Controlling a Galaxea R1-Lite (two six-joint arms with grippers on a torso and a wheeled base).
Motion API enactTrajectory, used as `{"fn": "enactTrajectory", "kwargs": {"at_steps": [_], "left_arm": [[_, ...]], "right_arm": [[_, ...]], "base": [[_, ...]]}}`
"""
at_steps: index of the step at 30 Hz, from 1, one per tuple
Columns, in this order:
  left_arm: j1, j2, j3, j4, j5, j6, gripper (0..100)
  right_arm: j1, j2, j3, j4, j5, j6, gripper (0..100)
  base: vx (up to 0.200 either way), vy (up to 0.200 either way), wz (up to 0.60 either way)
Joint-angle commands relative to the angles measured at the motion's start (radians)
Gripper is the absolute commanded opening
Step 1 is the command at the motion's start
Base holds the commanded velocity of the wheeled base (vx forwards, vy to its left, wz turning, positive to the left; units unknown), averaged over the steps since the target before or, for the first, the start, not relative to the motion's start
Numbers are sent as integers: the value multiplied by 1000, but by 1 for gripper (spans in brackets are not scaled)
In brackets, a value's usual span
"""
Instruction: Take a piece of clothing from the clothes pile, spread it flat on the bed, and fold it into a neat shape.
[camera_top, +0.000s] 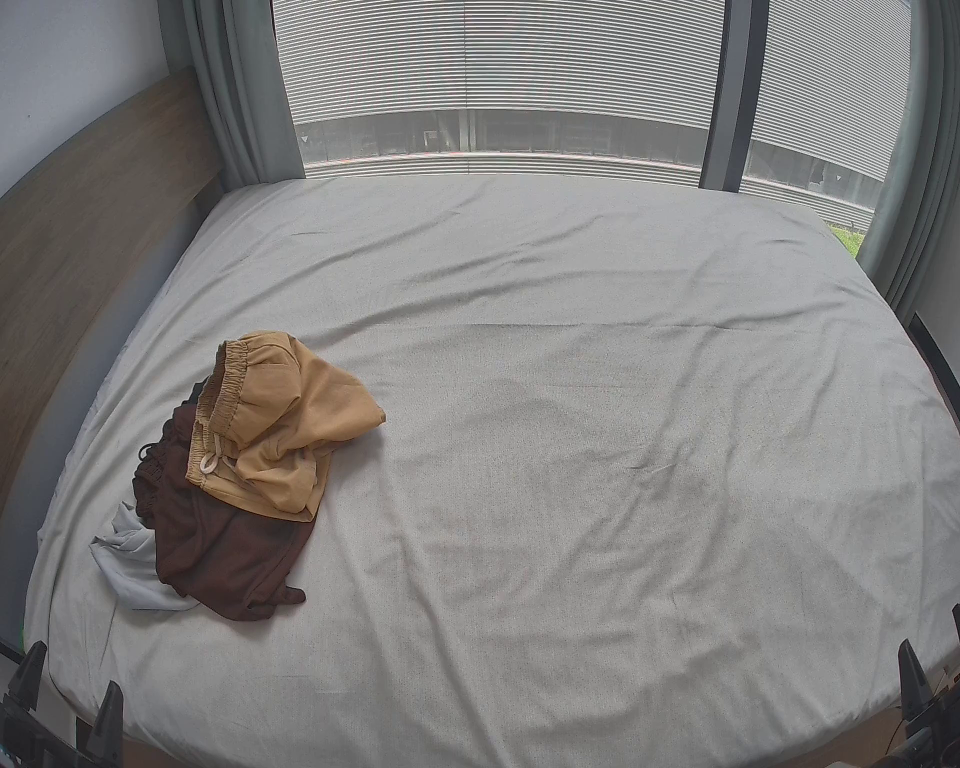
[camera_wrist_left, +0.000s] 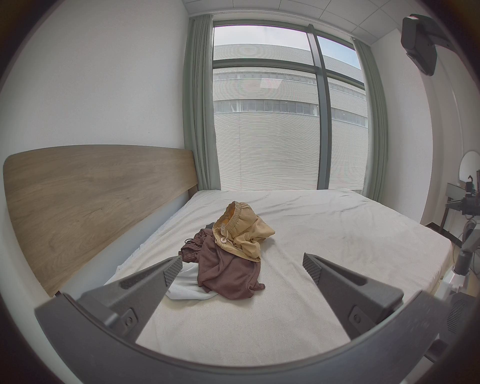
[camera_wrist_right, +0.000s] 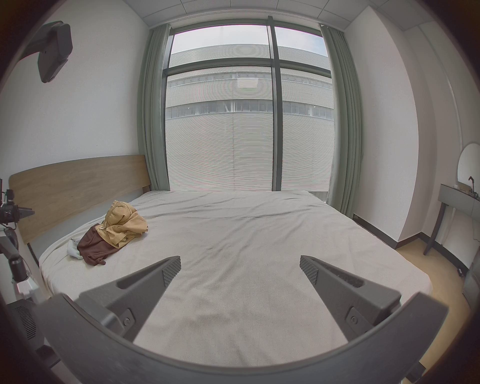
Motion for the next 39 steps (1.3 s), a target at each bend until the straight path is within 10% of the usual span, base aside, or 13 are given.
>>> {"fn": "enactTrajectory", "kwargs": {"at_steps": [1,39], "left_arm": [[1,-16,18,2,1,2,100],[1,-16,18,-9,-36,40,100]], "right_arm": [[-1,-16,18,0,0,-3,100],[0,-16,18,-1,0,1,100]], "base": [[0,0,0],[0,0,0]]}}
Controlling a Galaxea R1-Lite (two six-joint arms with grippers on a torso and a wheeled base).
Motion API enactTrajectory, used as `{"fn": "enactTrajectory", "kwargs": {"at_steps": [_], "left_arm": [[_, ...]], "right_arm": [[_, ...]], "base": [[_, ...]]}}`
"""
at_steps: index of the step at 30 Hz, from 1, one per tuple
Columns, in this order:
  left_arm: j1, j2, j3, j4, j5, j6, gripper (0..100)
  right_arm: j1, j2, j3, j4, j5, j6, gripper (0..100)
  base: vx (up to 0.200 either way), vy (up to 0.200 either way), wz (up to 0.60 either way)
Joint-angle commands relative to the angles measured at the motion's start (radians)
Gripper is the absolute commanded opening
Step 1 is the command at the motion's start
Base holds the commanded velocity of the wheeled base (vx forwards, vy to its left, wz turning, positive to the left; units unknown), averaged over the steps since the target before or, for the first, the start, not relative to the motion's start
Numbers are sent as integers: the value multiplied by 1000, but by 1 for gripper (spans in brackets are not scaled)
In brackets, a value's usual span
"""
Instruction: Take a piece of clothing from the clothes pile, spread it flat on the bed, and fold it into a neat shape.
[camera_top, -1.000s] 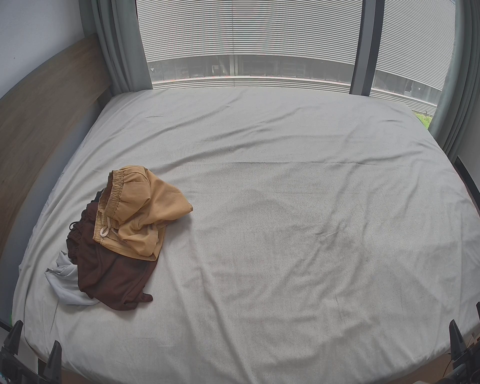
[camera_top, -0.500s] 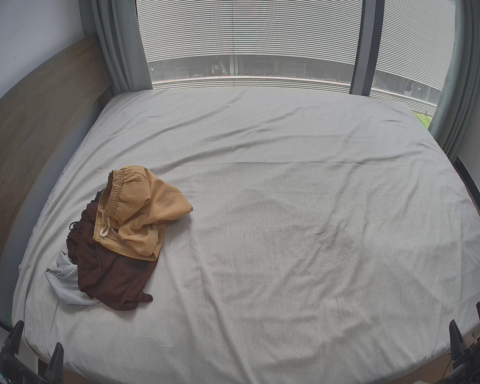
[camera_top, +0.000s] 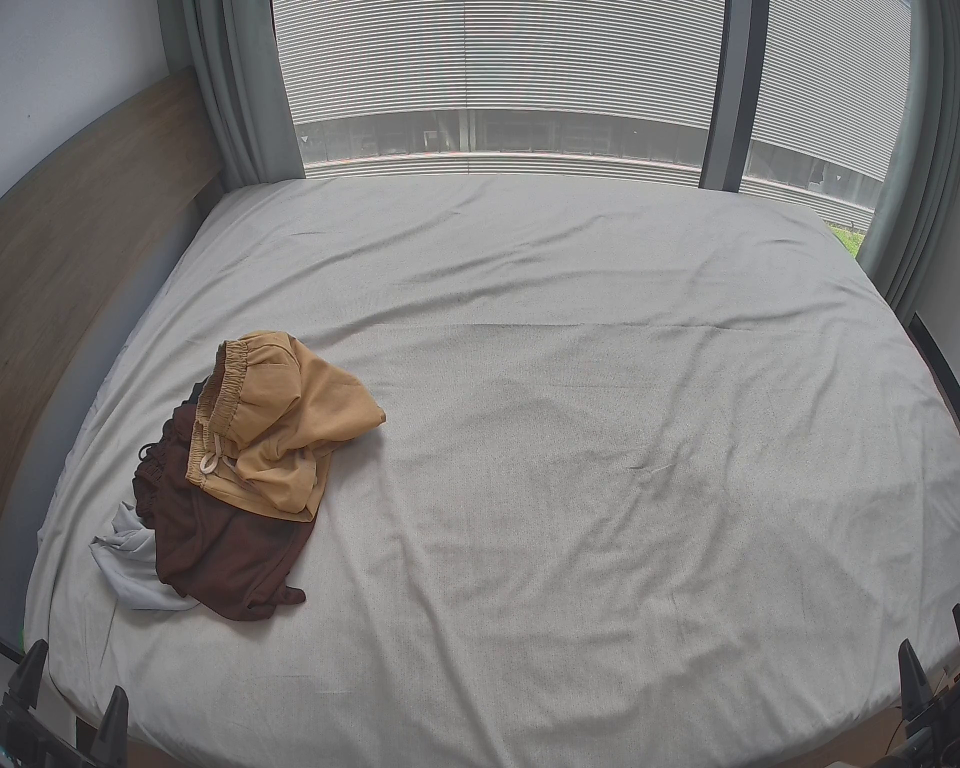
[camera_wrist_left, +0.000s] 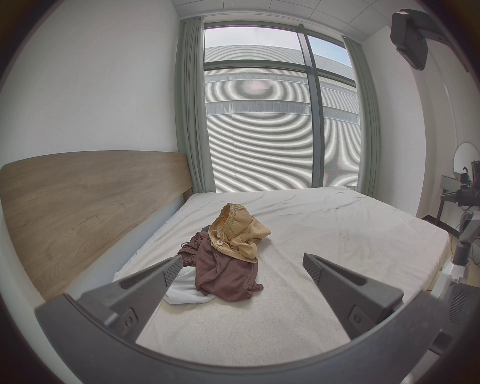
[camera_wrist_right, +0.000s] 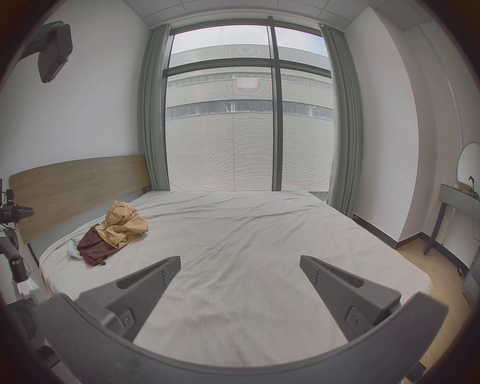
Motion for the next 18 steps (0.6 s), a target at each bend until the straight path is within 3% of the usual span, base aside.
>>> {"fn": "enactTrajectory", "kwargs": {"at_steps": [1,8,11,12,15,18], "left_arm": [[1,-16,18,-2,0,0,100],[2,-16,8,-29,0,-17,100],[-9,176,-263,-312,32,-83,100],[-21,245,-332,-335,46,-89,100],[-47,324,-410,-260,46,-84,100],[-90,416,-354,-169,-43,-81,100]], "right_arm": [[0,-16,18,0,0,0,100],[0,-16,18,0,0,0,100],[0,-16,18,1,0,0,100],[-1,-16,18,0,2,0,100],[0,-16,18,0,0,1,100],[0,-16,18,0,0,1,100]], "base": [[0,0,0],[0,0,0],[0,0,0],[0,0,0],[0,0,0],[0,0,0]]}}
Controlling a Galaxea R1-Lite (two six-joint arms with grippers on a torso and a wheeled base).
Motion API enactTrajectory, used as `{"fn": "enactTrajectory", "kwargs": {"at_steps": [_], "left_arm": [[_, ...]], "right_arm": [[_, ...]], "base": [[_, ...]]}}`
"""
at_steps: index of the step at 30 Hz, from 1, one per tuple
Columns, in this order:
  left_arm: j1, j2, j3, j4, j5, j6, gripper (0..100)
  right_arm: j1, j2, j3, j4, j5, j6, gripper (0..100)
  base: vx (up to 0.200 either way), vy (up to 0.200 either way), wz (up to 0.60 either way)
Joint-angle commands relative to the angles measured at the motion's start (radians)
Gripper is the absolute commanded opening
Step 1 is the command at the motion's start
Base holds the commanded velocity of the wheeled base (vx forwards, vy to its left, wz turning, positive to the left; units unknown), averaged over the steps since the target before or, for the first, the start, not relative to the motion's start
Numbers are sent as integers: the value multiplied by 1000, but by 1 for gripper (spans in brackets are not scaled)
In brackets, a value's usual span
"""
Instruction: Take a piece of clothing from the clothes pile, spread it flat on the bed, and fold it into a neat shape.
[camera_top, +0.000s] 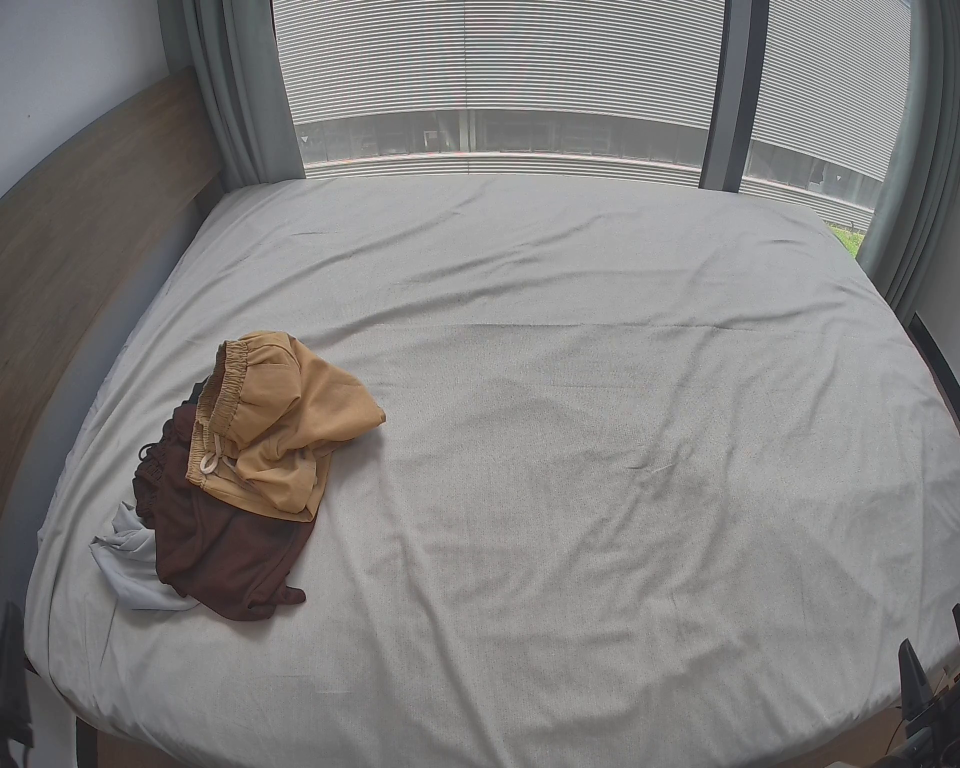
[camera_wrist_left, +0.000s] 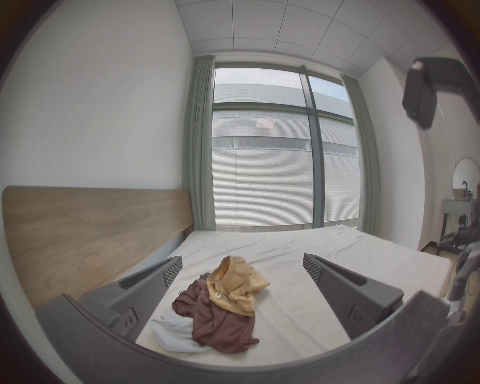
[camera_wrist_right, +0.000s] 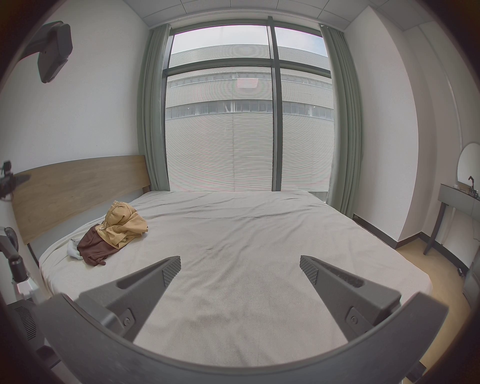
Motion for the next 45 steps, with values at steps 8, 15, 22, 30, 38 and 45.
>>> {"fn": "enactTrajectory", "kwargs": {"at_steps": [8,15,22,30,38,45], "left_arm": [[-104,581,-79,-217,-89,-83,100],[-98,777,-125,-290,-182,-149,100],[-84,955,-188,-381,-193,-150,100],[-35,1135,-255,-485,-228,-147,100],[3,1282,-243,-608,-230,-154,100],[7,1372,-263,-723,-227,-229,100]], "right_arm": [[3,-16,18,0,2,-4,100],[3,-16,18,1,5,-2,100],[3,-16,18,1,5,-2,100],[3,-16,18,1,5,-4,100],[3,-16,18,0,5,-2,100],[3,-16,18,0,5,-2,100]], "base": [[0,0,0],[0,0,0],[0,0,0],[0,0,0],[0,0,0],[0,0,0]]}}
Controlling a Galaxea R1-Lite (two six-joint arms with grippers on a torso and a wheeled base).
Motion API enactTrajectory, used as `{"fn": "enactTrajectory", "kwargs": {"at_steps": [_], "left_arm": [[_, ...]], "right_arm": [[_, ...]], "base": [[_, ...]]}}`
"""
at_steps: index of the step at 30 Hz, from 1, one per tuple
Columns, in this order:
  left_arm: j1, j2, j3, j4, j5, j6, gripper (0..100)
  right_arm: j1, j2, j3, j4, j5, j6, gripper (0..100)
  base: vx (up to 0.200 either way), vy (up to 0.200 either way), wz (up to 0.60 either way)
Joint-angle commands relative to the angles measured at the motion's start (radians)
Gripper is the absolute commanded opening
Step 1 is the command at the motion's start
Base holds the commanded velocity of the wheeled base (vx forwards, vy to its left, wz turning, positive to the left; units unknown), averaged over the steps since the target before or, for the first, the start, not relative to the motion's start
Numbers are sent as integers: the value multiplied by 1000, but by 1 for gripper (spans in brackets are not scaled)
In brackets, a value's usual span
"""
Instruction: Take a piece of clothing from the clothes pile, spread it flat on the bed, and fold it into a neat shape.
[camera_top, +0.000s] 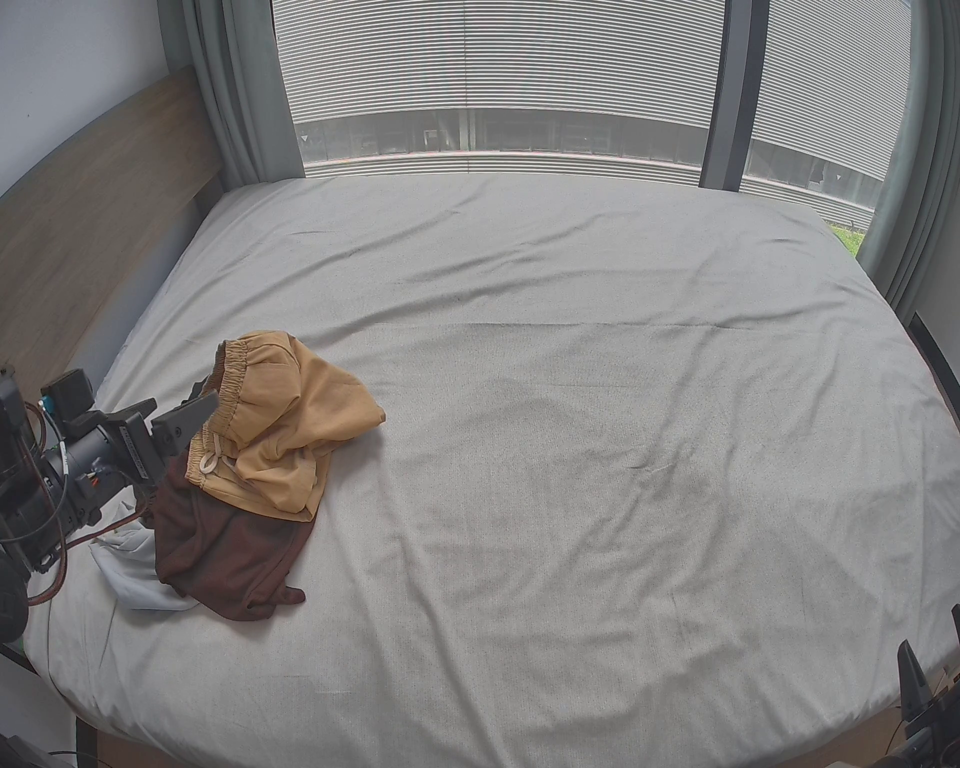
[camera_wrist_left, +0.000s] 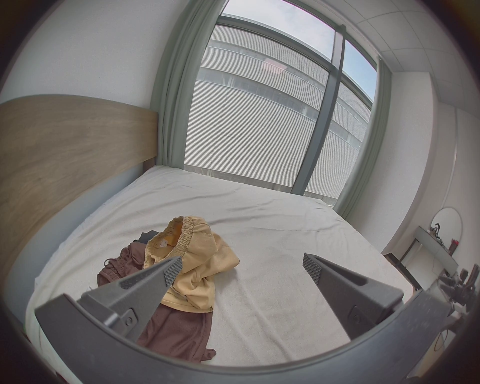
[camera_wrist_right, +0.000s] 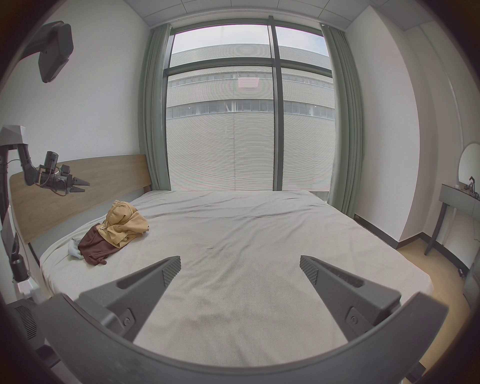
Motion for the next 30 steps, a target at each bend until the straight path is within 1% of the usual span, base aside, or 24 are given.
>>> {"fn": "enactTrajectory", "kwargs": {"at_steps": [1,2,5,8,9,10,12,16,25,30], "left_arm": [[5,98,-22,-69,4,-55,100],[6,112,-37,-78,7,-78,100],[12,127,-55,-72,10,-95,100],[72,196,-112,-63,10,-97,100],[74,197,-114,-63,10,-97,100],[100,231,-140,-61,10,-97,100],[124,270,-169,-63,5,-97,100],[137,319,-213,-60,-2,-100,100],[126,435,-319,-61,-6,-103,100],[118,494,-391,-60,-6,-135,100]], "right_arm": [[0,-16,18,0,0,0,100],[0,-16,18,-1,0,0,100],[0,-16,18,0,0,0,100],[0,-16,18,-1,0,0,100],[0,-16,18,0,0,0,100],[0,-16,18,0,0,0,100],[0,-16,18,0,0,0,100],[0,-16,18,0,0,0,100],[0,-16,18,-1,0,0,100],[0,-16,18,-1,0,0,100]], "base": [[0,0,0],[0,0,0],[0,0,0],[0,0,0],[0,0,0],[0,0,0],[0,0,0],[0,0,0],[0,0,0],[0,0,0]]}}
